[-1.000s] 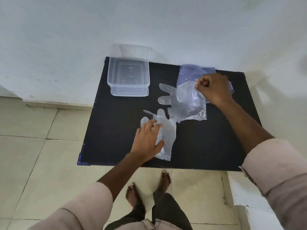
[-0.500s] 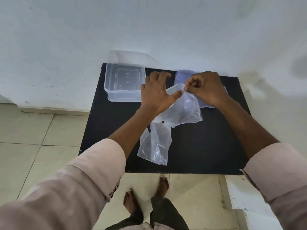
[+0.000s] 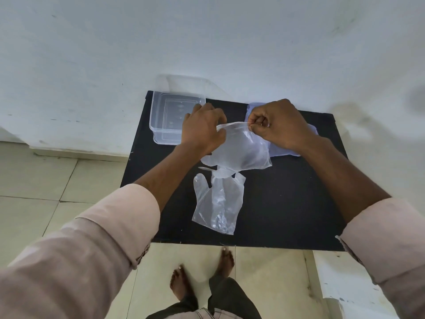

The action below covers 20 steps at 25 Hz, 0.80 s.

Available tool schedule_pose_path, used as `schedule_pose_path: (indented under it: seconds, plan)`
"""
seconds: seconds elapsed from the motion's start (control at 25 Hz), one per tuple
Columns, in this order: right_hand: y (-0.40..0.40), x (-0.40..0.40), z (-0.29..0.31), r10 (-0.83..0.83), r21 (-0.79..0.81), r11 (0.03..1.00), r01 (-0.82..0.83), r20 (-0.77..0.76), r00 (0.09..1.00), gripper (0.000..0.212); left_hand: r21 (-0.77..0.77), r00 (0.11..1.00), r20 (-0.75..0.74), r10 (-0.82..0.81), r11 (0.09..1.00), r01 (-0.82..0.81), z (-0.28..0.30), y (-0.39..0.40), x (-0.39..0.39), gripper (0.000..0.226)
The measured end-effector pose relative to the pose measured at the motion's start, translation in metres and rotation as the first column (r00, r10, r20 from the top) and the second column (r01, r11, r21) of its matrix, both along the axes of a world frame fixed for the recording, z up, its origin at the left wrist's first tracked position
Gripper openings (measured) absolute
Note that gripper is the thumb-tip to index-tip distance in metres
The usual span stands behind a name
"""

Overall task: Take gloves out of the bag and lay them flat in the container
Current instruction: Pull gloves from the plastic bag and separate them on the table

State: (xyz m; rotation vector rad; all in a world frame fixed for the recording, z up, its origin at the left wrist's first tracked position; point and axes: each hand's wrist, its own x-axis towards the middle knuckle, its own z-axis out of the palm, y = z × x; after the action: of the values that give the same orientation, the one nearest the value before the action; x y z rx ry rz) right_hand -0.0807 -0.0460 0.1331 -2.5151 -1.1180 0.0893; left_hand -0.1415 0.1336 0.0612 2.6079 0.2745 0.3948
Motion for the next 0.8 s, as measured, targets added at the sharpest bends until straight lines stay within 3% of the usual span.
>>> schedule_pose_path:
  seconds: [0.08,0.28,0.36,0.44,0.56,0.8]
  plan:
    - [0.005,0.000,0.002,0.024,-0.025,0.999,-0.023,0.007,1.000,0.011,0.027,0.998,-0.058,-0.001,1.000,0.002,0.004,0.015,-0.006,0.026]
    - [0.021,0.003,0.010,0.061,-0.126,0.990,-0.057,0.029,0.998,0.012,-0.021,0.899,-0.428,-0.090,0.996,0.090,0.034,0.061,-0.019,0.061]
    - [0.027,0.002,0.013,0.086,-0.152,0.985,-0.079,0.039,0.996,0.013,-0.069,0.906,-0.393,-0.159,0.987,0.143,0.058,0.067,-0.021,0.076]
    - [0.034,0.000,0.017,0.121,-0.156,0.981,-0.112,0.051,0.991,0.013,-0.143,0.938,-0.258,-0.231,0.969,0.199,0.077,0.057,-0.020,0.083]
    - [0.043,-0.003,0.027,0.152,-0.173,0.975,-0.142,0.050,0.987,0.014,-0.187,0.957,-0.141,-0.254,0.956,0.227,0.079,0.030,-0.019,0.069]
    - [0.047,-0.009,0.043,0.160,-0.203,0.968,-0.148,0.044,0.986,0.015,-0.392,0.983,-0.105,-0.149,0.915,0.097,0.063,0.012,-0.011,0.020]
